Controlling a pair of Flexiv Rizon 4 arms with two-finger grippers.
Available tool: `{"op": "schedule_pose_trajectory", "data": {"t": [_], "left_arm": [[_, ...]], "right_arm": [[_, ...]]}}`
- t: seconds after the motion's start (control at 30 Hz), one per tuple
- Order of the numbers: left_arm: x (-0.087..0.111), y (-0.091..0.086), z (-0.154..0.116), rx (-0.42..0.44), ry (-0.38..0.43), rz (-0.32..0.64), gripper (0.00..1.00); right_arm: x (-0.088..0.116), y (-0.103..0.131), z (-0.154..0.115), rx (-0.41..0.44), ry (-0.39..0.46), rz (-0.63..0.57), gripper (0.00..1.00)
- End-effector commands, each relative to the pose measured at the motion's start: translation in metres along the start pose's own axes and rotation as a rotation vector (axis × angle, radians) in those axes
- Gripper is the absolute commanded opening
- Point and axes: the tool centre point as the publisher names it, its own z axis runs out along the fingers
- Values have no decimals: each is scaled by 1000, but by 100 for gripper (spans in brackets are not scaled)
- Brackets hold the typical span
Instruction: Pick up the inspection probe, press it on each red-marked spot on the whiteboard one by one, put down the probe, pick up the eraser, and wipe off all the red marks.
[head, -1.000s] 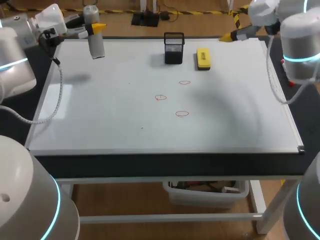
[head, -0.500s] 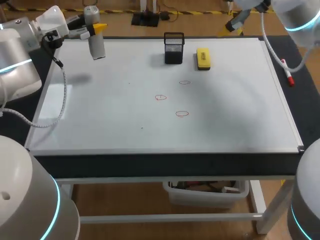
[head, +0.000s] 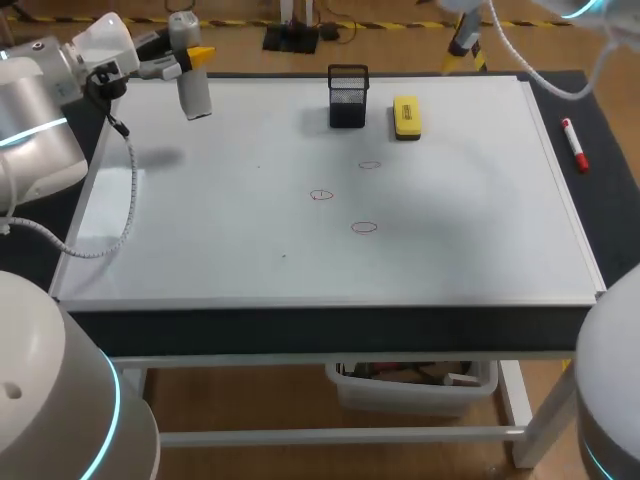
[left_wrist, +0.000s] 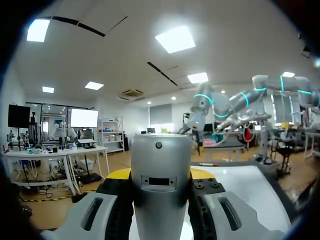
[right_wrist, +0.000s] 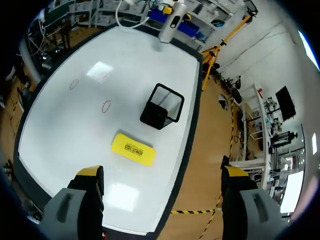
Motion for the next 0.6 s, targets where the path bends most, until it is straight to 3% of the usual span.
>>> {"op": "schedule_pose_trajectory", "data": {"t": [0.03, 0.27, 0.4, 0.6], "left_arm": [[1, -1, 0, 1, -6, 2, 0], [1, -1, 0, 1, -6, 2, 0], [1, -1, 0, 1, -6, 2, 0], [1, -1, 0, 1, -6, 2, 0]], "right_arm": [[-4, 1, 3, 238, 467, -457, 100], [-2, -8, 13, 254, 215, -631, 100], [-3, -9, 10, 260, 91, -549, 100], [-3, -9, 10, 260, 91, -549, 100]]}}
